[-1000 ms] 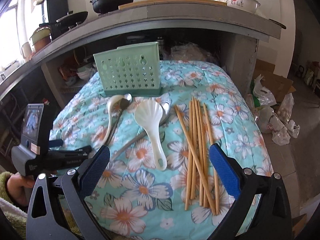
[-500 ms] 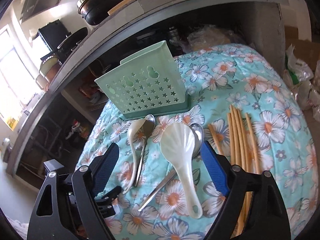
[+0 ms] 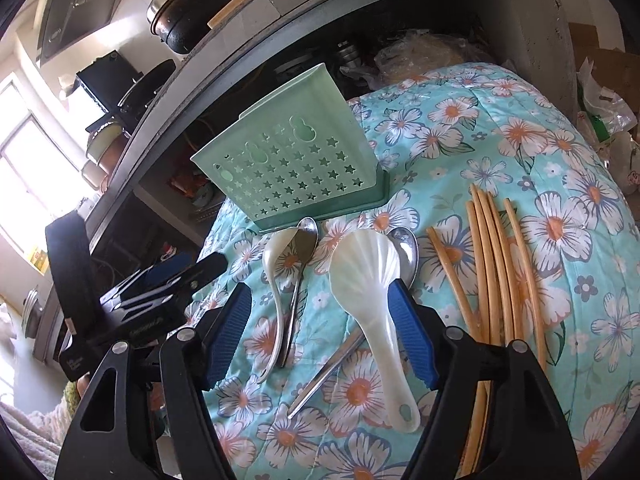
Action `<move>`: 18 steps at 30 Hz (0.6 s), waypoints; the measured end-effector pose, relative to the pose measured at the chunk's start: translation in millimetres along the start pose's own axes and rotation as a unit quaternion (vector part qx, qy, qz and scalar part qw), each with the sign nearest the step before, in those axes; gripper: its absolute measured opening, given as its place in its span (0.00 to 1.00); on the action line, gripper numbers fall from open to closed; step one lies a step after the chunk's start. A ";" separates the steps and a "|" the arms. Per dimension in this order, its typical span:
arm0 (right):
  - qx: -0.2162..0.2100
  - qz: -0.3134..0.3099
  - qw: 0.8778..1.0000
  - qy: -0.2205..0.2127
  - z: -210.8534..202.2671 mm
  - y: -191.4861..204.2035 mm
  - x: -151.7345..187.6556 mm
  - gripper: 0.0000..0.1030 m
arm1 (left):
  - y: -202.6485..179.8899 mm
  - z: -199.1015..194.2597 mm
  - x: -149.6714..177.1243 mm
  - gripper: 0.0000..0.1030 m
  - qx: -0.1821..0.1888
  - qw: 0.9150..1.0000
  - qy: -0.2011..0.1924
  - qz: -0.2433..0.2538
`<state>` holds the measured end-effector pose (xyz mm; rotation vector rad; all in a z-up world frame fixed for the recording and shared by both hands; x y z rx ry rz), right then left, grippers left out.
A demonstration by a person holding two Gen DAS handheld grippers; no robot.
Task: Organize utensils
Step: 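Reach the left tool to the white ladle and grasp it while the right tool approaches the spoons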
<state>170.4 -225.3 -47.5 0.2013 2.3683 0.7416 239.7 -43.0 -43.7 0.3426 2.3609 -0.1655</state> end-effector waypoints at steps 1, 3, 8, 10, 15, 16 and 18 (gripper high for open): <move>0.001 -0.001 1.000 0.000 -1.0 -0.8 0.4 0.68 | -8.2 4.2 -2.0 0.70 0.000 1.000 0.008 0.008; -0.001 0.002 1.000 0.000 -2.9 -3.3 1.1 0.68 | -19.7 21.5 -5.6 0.63 -0.002 0.999 0.029 0.028; 0.002 0.012 1.000 0.000 -7.6 -15.2 2.0 0.68 | -38.9 61.7 -3.3 0.61 -0.026 0.993 0.078 0.079; 0.000 0.020 1.000 0.001 -7.9 -20.7 2.2 0.68 | -36.9 75.3 -0.7 0.56 -0.036 0.992 0.096 0.074; -0.002 0.029 1.000 0.007 -6.5 -29.1 4.2 0.68 | -25.1 87.3 -1.1 0.42 -0.046 0.992 0.108 0.054; -0.003 0.030 1.000 0.007 -6.6 -30.3 4.3 0.68 | -22.5 87.2 -1.7 0.41 -0.044 0.992 0.109 0.049; -0.005 0.032 0.999 0.006 -6.9 -32.0 3.6 0.68 | -17.1 87.6 -2.2 0.34 -0.040 0.992 0.111 0.038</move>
Point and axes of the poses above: each gripper's, at about its wrist camera, not at the fingertips, and z roughly the way its jaws point, y to its left, x to its underside, the point moved 4 cm from there along z, roughly the way its jaws point
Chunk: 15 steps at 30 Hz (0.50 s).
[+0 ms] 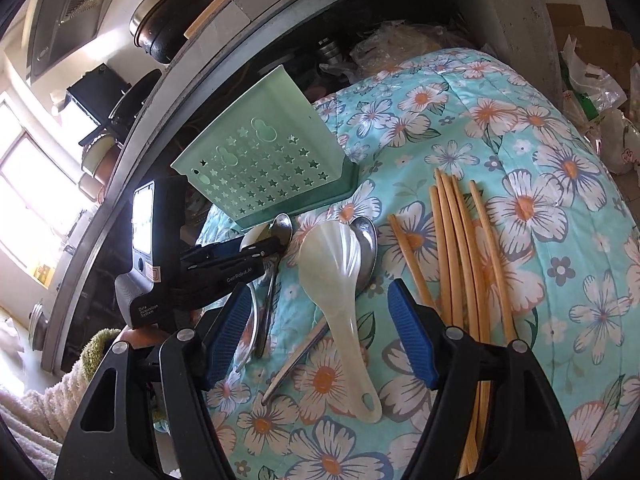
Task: Organize utensils
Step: 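Reach the left tool to the white ladle and grasp it while the right tool approaches the spoons, then grasp the small metal spoon with the right tool while the left holds the ladle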
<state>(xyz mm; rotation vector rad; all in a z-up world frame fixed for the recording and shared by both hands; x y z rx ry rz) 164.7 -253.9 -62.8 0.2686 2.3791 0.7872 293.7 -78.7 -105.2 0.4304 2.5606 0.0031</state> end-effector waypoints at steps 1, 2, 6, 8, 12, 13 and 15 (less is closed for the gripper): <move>0.000 0.000 1.000 -0.001 -0.4 -0.3 0.1 0.68 | 3.8 0.2 0.3 0.33 0.001 1.000 0.001 -0.006; 0.000 0.001 1.000 -0.001 -0.6 -0.5 0.1 0.68 | 7.5 -0.2 0.8 0.31 0.006 1.000 0.001 -0.014; 0.003 -0.001 1.000 0.001 -1.8 0.5 1.4 0.68 | 30.2 -2.2 6.1 0.19 0.020 0.998 0.007 -0.051; 0.005 -0.003 1.000 0.001 -3.8 0.6 2.1 0.68 | 41.4 -2.1 9.6 0.15 0.031 0.997 0.012 -0.070; 0.014 -0.006 1.000 0.003 -7.3 1.1 2.0 0.68 | 59.5 -5.1 18.6 0.15 0.045 0.995 0.013 -0.091; 0.016 -0.007 1.000 0.003 -8.0 1.4 1.8 0.68 | 63.2 -6.0 21.5 0.15 0.047 0.994 0.012 -0.094; 0.022 -0.010 1.000 0.003 -9.6 2.8 1.2 0.68 | 68.7 -6.8 27.7 0.15 0.058 0.993 0.013 -0.106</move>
Point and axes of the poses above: each gripper's, at about its wrist camera, not at the fingertips, and z roughly the way its jaws point, y to its left, x to its underside, the point moved 4 cm from there along z, roughly the way its jaws point
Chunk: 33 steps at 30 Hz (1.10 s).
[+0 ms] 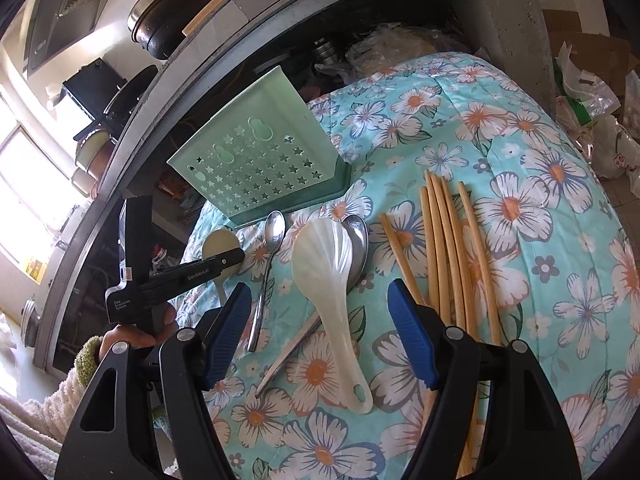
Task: Organize utensils
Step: 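Grasp the small metal spoon with the right tool while the left holds the ladle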
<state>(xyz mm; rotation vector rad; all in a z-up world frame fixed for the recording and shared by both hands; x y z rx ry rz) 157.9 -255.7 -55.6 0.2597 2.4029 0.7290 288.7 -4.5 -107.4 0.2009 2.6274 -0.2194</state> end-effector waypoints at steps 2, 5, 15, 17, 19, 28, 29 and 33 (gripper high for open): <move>0.004 -0.005 1.000 0.000 -1.6 3.2 -0.4 0.68 | 7.4 -2.3 3.7 0.15 0.012 1.000 -0.001 -0.012; 0.001 -0.017 1.000 0.002 -1.9 12.5 -2.8 0.68 | 17.5 -7.1 10.4 0.15 0.023 0.999 -0.004 -0.027; -0.059 -0.085 0.994 0.029 46.8 76.6 -30.5 0.62 | 28.3 -13.5 34.6 0.15 0.031 0.996 -0.017 -0.080; -0.056 -0.093 0.993 0.045 68.9 84.8 -35.1 0.58 | 30.5 -14.9 34.6 0.15 0.030 0.996 -0.019 -0.084; -0.041 -0.101 0.992 0.058 91.5 89.8 -39.7 0.52 | 34.0 -16.2 36.8 0.15 0.030 0.995 -0.020 -0.089; 0.060 -0.104 0.987 0.109 164.6 80.3 -54.0 0.41 | 42.7 -17.1 41.3 0.15 0.045 0.994 -0.021 -0.102; 0.072 -0.103 0.986 0.111 168.3 77.7 -54.7 0.40 | 43.4 -16.8 41.3 0.15 0.047 0.993 -0.021 -0.103; 0.079 -0.096 0.985 0.122 177.8 73.6 -53.2 0.39 | 46.5 -15.7 40.7 0.15 0.057 0.993 -0.018 -0.104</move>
Point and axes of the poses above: each gripper's, at about its wrist camera, not at the fingertips, and z roughly the way its jaws point, y to its left, x to its underside, the point moved 4 cm from there along z, roughly the way its jaws point
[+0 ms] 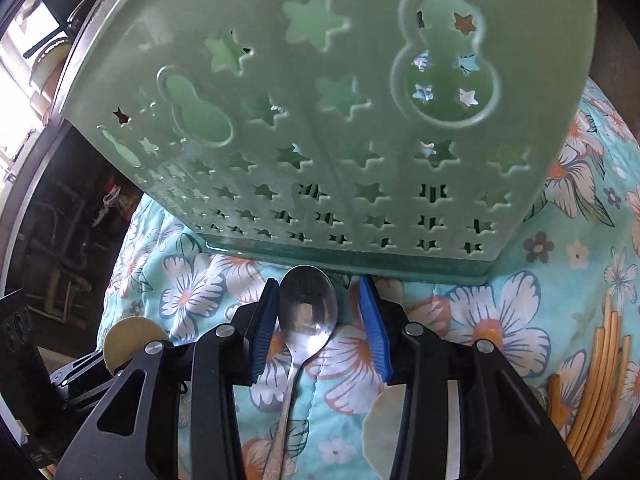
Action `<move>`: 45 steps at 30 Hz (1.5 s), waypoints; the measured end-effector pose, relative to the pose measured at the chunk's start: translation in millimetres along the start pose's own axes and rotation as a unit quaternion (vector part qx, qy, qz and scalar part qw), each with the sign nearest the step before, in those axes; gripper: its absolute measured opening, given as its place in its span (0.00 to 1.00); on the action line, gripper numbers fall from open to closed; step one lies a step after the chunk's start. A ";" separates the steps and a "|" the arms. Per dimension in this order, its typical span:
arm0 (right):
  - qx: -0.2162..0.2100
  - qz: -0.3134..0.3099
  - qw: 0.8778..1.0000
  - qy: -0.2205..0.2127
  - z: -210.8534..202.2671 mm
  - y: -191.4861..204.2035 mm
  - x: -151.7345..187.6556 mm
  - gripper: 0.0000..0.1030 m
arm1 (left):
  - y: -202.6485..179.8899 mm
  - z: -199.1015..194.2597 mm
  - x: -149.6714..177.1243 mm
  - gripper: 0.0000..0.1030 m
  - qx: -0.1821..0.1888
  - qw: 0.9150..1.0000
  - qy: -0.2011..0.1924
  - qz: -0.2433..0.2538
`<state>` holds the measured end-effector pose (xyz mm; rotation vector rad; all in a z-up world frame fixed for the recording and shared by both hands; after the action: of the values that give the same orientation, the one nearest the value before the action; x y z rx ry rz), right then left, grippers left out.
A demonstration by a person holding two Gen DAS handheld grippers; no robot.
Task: Organize utensils
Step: 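Grasp the small metal spoon with the right tool while the left holds the ladle, then insert the metal spoon into the green holder with the right tool while the left carries the ladle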
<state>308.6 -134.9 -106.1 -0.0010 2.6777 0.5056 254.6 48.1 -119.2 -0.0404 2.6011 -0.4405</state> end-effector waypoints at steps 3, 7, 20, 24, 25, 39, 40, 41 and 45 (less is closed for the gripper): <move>0.002 -0.012 1.000 0.005 3.6 3.4 0.7 0.26 | 2.7 -0.9 -2.1 0.16 0.005 1.000 0.001 -0.003; -0.021 -0.002 1.000 0.016 0.9 3.8 4.3 0.06 | 8.4 -4.0 -4.5 0.20 0.008 1.000 -0.002 -0.010; -0.025 -0.017 0.999 0.041 15.6 12.9 2.6 0.12 | 20.0 -2.2 -17.4 0.24 0.001 1.000 0.007 -0.016; -0.037 -0.016 0.998 0.042 19.9 18.5 -0.1 0.22 | 23.3 -1.7 -21.4 0.24 0.000 1.000 0.012 -0.014; -0.046 -0.013 0.998 0.044 19.5 19.7 -1.1 0.26 | 24.7 -1.9 -21.7 0.24 0.001 1.000 0.013 -0.016; -0.031 -0.065 0.997 0.030 21.2 47.3 4.8 0.22 | 30.6 -4.8 -16.8 0.24 -0.007 1.000 0.016 -0.013; -0.031 -0.067 0.997 0.031 21.6 49.1 5.8 0.13 | 29.8 -4.8 -16.8 0.23 -0.009 1.000 0.017 -0.009; -0.029 -0.067 0.997 0.031 21.4 49.9 6.3 0.11 | 29.1 -4.9 -16.8 0.23 -0.014 1.000 0.016 -0.005; -0.040 -0.073 0.996 0.021 5.3 50.2 12.1 0.05 | 28.1 -6.7 -13.9 0.15 -0.033 0.999 0.014 0.008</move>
<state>295.8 -85.2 -98.0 -0.2299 2.6699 0.5727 265.0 78.2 -116.0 -0.0353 2.6410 -0.3523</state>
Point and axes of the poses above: each gripper's, at about its wrist camera, not at the fingertips, and z roughly the way its jaws point, y to its left, x to its underside, the point moved 4 cm from there along z, roughly the way its jaws point
